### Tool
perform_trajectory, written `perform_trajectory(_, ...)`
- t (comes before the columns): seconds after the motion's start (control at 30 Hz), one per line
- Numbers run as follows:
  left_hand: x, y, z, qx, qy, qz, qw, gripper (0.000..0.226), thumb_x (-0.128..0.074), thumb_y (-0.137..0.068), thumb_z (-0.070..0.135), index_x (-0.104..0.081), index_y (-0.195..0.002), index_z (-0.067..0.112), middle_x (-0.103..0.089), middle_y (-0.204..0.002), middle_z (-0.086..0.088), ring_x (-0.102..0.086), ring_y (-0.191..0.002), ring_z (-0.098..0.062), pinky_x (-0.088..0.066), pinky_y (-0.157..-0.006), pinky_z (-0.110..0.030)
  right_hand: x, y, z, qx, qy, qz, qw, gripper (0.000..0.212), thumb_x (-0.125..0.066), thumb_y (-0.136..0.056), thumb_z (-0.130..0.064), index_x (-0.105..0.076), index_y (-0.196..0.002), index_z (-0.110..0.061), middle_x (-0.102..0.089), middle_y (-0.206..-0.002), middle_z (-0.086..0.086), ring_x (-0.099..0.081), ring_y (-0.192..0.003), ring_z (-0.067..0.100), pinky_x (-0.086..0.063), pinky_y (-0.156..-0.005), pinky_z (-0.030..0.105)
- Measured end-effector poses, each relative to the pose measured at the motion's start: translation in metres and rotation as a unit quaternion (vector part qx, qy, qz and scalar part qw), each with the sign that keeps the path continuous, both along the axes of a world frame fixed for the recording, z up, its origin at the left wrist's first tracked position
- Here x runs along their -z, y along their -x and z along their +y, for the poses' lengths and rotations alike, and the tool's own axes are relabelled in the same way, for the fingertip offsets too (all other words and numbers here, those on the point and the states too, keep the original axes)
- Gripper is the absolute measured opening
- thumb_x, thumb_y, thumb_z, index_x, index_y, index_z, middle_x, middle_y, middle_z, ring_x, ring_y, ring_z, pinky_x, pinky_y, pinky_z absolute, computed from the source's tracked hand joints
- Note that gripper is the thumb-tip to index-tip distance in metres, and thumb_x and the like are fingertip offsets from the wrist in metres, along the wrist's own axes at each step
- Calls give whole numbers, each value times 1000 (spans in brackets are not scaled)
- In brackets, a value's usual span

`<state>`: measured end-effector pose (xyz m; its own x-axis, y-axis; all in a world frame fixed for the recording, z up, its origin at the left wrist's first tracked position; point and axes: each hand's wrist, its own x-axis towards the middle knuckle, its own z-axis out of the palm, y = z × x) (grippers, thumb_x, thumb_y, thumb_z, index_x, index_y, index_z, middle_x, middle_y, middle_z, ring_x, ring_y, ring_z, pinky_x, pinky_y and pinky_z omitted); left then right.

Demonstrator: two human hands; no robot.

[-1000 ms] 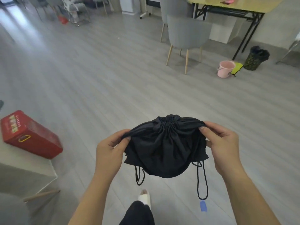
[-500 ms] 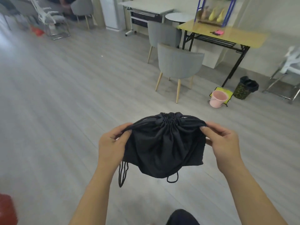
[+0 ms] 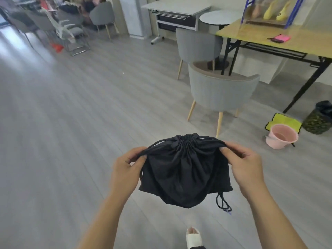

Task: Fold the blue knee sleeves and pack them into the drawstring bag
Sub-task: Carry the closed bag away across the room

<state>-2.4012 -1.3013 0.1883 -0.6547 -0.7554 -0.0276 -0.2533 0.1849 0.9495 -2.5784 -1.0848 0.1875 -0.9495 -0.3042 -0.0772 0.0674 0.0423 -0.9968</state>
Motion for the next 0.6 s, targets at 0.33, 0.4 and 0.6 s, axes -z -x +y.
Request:
perform_trajectory(0.33, 29, 164, -231, -141, -6, -3, 990, 34, -63, -89, 1, -75, -86, 34, -77, -85, 9, -71, -82, -16, -58, -77, -43, 34, 214, -279, -102, -63, 31, 992, 17, -72, -82, -5, -81, -93, -14, -79, -86, 0, -73, -83, 14, -59, -87, 40)
perform_trajectory(0.4, 36, 207, -291, -130, -2, -10, 991, 30, -64, -88, 5, -73, -88, 33, -76, -86, 11, -71, -89, -13, -58, -81, -41, 41, 255, -337, -107, -81, 41, 990, 17, -73, -82, -10, -81, -94, -19, -79, -87, -5, -74, -87, 14, -58, -89, 42)
perform_trajectory(0.6, 21, 348, -462, -74, -5, -35, 997, 23, -58, -77, 25, -69, -91, 39, -75, -89, 9, -70, -92, -15, -57, -82, -55, 22, 378, -478, -84, -100, 28, 991, 16, -73, -86, -11, -80, -97, -18, -79, -91, -5, -73, -92, 19, -58, -92, 46)
